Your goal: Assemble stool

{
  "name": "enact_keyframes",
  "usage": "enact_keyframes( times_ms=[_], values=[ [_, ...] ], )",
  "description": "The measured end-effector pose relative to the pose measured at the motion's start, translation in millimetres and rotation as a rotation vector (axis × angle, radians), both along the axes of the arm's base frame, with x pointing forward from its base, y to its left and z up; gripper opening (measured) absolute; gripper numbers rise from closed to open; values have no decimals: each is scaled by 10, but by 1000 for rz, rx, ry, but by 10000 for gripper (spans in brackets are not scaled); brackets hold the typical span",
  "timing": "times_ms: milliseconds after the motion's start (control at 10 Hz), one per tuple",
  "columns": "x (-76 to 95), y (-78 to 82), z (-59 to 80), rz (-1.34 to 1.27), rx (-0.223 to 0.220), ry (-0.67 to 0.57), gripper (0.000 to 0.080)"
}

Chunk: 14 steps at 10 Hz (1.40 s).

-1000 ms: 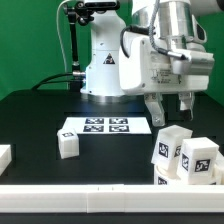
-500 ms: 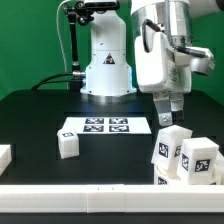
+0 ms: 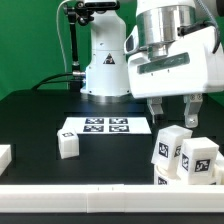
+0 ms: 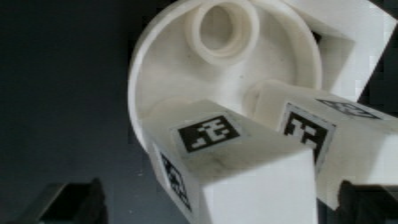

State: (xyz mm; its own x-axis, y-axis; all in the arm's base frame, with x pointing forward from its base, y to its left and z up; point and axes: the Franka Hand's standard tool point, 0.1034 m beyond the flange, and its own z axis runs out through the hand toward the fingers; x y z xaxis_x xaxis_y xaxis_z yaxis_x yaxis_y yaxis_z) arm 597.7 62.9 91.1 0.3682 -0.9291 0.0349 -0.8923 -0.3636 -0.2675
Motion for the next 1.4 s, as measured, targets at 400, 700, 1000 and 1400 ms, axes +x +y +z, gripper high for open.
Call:
enact_keyframes(
  times_ms=[400,700,1000,1400],
  values=[
    [19,-46,9,294,-99,-19,648],
    [52,-3,27,599,-199,-23,648],
    [107,36,65,864,-273,-35,648],
    [123,-58,63,1135,-375,-26,648]
  ],
)
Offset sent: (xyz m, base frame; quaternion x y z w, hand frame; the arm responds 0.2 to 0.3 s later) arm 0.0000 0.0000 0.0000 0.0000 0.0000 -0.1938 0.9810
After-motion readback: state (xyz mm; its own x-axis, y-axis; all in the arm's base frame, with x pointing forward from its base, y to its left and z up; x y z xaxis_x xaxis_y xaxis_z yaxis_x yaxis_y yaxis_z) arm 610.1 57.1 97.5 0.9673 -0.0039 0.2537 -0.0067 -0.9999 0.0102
